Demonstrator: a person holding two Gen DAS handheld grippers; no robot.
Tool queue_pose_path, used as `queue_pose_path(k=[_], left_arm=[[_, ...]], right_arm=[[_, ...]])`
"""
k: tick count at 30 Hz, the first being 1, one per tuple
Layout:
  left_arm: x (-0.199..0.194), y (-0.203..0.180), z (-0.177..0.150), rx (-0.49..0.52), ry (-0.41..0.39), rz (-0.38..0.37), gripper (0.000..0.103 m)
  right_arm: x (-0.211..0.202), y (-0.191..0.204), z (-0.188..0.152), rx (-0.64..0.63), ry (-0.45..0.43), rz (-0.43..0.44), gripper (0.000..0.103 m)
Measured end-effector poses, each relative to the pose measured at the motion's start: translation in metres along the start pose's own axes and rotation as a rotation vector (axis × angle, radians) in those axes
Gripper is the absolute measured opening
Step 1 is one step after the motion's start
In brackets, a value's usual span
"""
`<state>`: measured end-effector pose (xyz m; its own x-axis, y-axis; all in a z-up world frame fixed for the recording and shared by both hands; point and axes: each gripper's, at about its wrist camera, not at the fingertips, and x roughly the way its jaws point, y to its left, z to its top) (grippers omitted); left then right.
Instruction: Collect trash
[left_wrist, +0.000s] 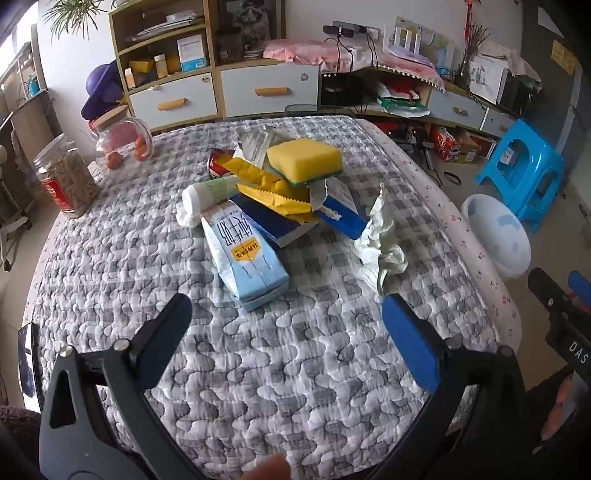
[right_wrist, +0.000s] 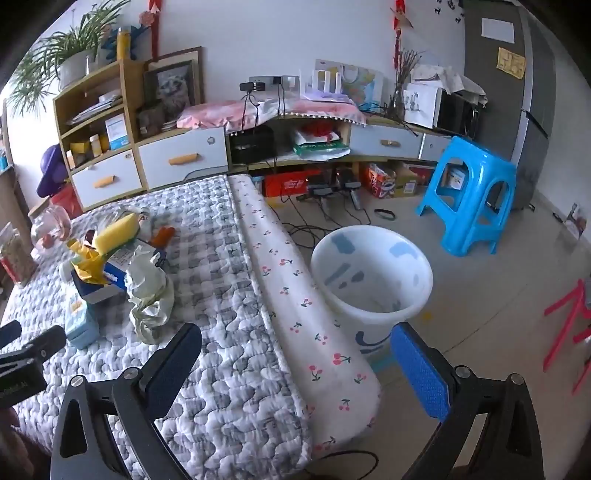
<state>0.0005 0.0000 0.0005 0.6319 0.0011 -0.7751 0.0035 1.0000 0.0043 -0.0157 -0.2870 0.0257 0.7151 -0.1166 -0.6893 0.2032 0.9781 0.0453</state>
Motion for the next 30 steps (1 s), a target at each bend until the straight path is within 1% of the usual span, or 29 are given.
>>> queue_pose_path(k=[3, 4, 6, 8, 9, 10, 30], left_arm=[[0.001, -0.003, 0.000, 0.018, 0.004, 0.004, 0.102], [0.001, -0.004, 0.001, 0.018, 0.008, 0.003, 0.102], [0.001, -0.005, 0.002, 0.020, 0.014, -0.001, 0.102], [0.002, -0.006, 0.004, 0.023, 0.019, -0.004, 0.102], [0.005, -0.004, -0.004, 0.011, -0.002, -0.001, 0.102], [0.005, -0.005, -0.004, 0.010, -0.002, 0.001, 0.102], [0.006, -0.003, -0.006, 0.006, 0.007, -0.005, 0.102]], right_arm=[[-0.006, 0.036, 0.002, -0.021, 0.010, 0.010, 0.103], [-0.001, 0.044, 0.000, -0.036, 0.004, -0.017, 0.103], [-0.001, 0.052, 0.000, -0.039, 0.010, -0.015, 0.103], [0.003, 0.053, -0.004, -0.042, 0.010, -0.008, 0.103], [0.004, 0.057, -0.005, -0.041, 0.013, -0.007, 0.103], [0.004, 0.056, -0.006, -0.042, 0.009, -0.007, 0.103], [0.006, 0.056, -0.008, -0.040, 0.011, -0.001, 0.103]])
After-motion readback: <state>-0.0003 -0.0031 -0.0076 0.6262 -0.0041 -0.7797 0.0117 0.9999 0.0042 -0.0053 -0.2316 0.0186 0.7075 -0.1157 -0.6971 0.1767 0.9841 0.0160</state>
